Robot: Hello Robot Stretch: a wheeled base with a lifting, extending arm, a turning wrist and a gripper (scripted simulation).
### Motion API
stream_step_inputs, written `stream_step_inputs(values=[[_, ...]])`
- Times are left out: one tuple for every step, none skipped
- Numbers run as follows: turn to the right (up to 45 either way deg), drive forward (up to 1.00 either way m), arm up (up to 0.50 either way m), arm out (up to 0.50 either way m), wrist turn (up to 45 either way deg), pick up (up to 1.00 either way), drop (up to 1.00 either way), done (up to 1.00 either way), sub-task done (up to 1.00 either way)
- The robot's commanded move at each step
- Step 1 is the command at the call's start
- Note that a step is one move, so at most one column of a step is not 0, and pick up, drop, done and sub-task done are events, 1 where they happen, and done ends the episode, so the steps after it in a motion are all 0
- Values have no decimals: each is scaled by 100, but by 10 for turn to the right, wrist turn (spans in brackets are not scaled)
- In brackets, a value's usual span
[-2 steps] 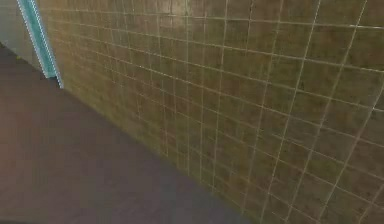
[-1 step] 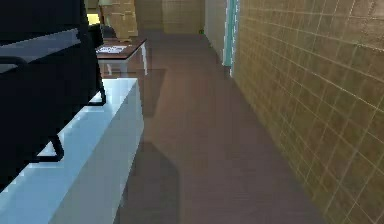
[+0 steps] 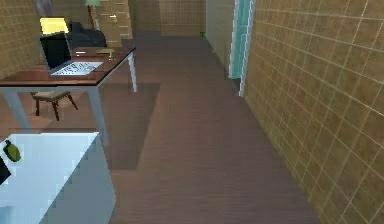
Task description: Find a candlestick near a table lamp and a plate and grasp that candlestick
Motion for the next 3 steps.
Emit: stream_step_inputs(values=[[0,100,0,0,0,0,0,0,0],[-90,0,0,0,0,0,0,0,0],[0,35,0,0,0,0,0,0,0]])
